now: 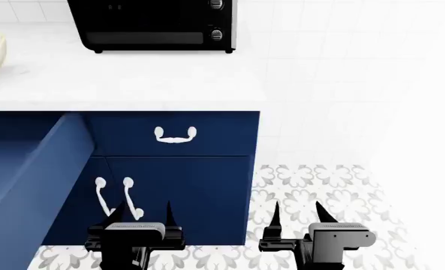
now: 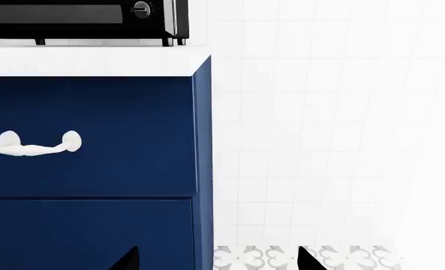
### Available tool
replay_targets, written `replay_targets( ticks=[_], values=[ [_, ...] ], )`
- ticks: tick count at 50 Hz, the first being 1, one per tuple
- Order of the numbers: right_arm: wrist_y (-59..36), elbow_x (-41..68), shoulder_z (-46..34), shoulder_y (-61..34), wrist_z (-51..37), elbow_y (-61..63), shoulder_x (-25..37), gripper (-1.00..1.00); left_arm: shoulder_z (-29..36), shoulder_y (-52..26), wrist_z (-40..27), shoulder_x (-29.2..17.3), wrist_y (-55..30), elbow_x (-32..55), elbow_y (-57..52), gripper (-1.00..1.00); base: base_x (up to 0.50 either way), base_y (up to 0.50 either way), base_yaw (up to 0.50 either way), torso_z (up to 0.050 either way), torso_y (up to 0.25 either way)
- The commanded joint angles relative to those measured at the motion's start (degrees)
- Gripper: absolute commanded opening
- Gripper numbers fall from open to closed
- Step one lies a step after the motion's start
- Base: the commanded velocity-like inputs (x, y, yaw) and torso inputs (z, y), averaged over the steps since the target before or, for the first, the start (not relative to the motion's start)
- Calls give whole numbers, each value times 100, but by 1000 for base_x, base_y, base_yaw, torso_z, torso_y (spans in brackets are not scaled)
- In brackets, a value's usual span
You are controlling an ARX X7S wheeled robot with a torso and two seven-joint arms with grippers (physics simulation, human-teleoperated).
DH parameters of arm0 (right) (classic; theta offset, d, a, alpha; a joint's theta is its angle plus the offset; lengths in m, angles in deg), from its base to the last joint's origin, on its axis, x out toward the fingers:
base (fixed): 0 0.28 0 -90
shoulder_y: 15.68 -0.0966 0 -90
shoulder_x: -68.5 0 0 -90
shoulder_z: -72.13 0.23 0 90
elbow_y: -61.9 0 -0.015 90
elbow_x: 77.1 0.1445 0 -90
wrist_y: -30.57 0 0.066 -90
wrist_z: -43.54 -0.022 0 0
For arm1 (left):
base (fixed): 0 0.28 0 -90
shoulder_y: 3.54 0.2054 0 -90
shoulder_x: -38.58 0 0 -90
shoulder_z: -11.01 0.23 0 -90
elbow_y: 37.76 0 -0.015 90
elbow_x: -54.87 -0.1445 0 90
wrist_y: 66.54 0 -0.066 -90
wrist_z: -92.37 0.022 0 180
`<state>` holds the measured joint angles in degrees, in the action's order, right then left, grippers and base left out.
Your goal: Place the bar in the bowl and close the drawer.
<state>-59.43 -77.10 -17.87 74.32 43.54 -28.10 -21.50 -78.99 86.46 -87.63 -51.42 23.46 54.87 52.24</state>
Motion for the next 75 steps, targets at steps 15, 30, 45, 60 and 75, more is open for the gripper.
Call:
replay_targets(
  ticks=[15, 30, 45, 60, 75],
  values=[
    [-60, 178, -396, -49, -457, 19, 293, 100, 406, 26, -309, -329, -134, 211, -159, 100, 0, 0, 0, 12, 0],
    [246, 244, -597, 420, -564, 654, 481, 100, 297, 317, -424, -669, -1507, 633, -2363, 100, 0, 0, 0, 50, 0],
    [-4192, 1839, 405, -168, -418, 4568, 1632, 100, -294, -6, -235, -1335, -4506, 2013, -4997, 100, 0, 0, 0, 50, 0],
    [-7242, 3542, 1561, -1552, -241, 5610, 2386, 100, -1989, -1137, -1780, -2348, -7026, 6120, -5966, 100, 0, 0, 0, 45, 0],
    [-8949, 8171, 3129, -2870, -2314, 5138, 3636, 100, -2309, -2209, -4774, -4205, -6667, 10784, -5328, 100, 0, 0, 0, 3, 0]
  ],
)
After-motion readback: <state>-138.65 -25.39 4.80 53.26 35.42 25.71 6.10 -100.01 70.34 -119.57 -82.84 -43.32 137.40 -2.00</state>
